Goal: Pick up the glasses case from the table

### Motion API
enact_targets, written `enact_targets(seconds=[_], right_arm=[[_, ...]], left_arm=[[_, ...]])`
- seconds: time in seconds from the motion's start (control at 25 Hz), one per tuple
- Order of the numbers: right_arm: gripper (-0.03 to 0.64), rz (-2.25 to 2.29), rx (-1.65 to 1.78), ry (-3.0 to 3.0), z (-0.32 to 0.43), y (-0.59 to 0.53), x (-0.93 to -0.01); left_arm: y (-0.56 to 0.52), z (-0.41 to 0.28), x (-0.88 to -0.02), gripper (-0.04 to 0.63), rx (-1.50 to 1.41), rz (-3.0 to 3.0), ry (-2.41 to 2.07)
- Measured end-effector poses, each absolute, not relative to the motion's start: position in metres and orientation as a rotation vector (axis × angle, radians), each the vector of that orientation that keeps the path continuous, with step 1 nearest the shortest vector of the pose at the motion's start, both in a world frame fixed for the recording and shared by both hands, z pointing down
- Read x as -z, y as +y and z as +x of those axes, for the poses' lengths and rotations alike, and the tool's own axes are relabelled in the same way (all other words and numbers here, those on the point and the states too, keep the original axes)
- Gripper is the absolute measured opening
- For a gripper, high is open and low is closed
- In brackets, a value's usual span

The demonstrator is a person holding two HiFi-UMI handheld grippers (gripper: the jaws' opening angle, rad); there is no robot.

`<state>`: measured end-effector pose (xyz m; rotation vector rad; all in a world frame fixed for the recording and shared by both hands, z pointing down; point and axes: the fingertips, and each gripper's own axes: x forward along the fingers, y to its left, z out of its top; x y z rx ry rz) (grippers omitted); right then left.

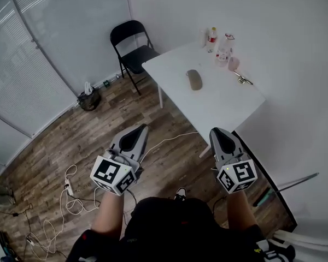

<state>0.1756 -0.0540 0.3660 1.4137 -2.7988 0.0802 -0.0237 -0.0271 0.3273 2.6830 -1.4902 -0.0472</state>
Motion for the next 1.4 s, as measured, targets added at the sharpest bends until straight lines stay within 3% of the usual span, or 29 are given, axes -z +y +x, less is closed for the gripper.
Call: enact_targets(seconds=[0.28, 0.76, 1.4], right_arm=[[0.035, 1.417, -0.145, -2.810, 0.214, -0.093, -0.383], [0.035, 1.499, -0.153, -2.720, 0.222, -0.162, -0.400], [0.035, 1.541, -0.154, -2.622, 0.083, -0.332, -0.406]], left_arm=[[-0.069, 0.018, -0.334, 0.020, -0.032, 2.698, -1.487], [-0.153, 0.015, -0.353, 0.020, 0.018, 2.703, -1.406], [-0.330, -0.104, -0.383, 0.020, -0.015, 2.728, -1.246]])
